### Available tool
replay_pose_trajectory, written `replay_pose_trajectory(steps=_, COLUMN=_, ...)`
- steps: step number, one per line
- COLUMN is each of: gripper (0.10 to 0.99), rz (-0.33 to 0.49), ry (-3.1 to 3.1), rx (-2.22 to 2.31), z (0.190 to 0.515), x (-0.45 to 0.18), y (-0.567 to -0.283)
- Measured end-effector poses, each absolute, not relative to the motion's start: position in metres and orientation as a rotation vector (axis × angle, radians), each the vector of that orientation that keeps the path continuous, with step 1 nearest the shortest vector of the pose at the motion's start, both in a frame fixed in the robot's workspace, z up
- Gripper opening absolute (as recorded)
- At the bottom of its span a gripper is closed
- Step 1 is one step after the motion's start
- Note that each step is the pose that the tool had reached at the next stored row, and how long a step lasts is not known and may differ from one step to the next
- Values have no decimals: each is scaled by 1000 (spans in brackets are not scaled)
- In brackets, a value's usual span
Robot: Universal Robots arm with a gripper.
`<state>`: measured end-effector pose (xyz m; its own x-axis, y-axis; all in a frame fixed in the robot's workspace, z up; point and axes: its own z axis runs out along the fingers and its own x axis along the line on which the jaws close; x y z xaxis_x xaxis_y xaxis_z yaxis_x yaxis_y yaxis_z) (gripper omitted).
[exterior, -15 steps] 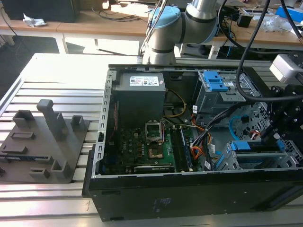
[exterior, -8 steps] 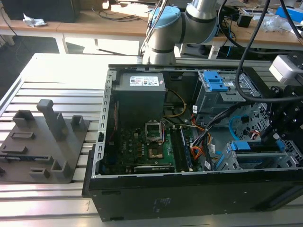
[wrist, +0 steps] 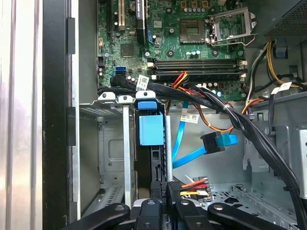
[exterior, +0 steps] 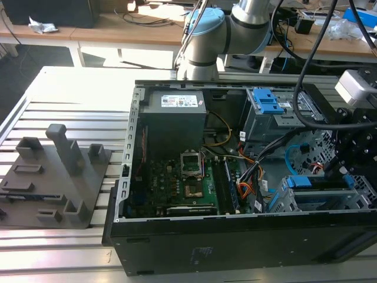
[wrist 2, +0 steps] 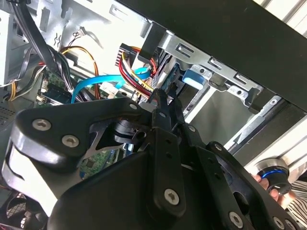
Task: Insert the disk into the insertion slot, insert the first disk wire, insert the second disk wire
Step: 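Insert the first disk wire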
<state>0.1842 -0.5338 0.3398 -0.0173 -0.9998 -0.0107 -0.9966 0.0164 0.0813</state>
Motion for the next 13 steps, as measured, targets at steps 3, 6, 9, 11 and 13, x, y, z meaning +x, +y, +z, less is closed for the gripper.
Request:
replay_pose_trajectory(steps=3, gripper=173, rz=-108, ry=-2206, rx=2170, z=338, x=185, y=-535)
replay_pose_trajectory(steps=6, gripper=173, rz=-110, ry=-2207, rx=2171, z=338, x=185, y=-535)
replay_pose_trajectory(steps=9, gripper=173, rz=-111, ry=-2207, rx=2171, z=338, x=186, y=-535)
replay_pose_trajectory(steps=11, gripper=173, rz=-114, ry=-2209, rx=2171, z=337, x=189, y=-535)
replay_pose_trajectory(steps=13, gripper=173, rz=-113, ry=-2208, rx=2171, z=335, x=189, y=-537)
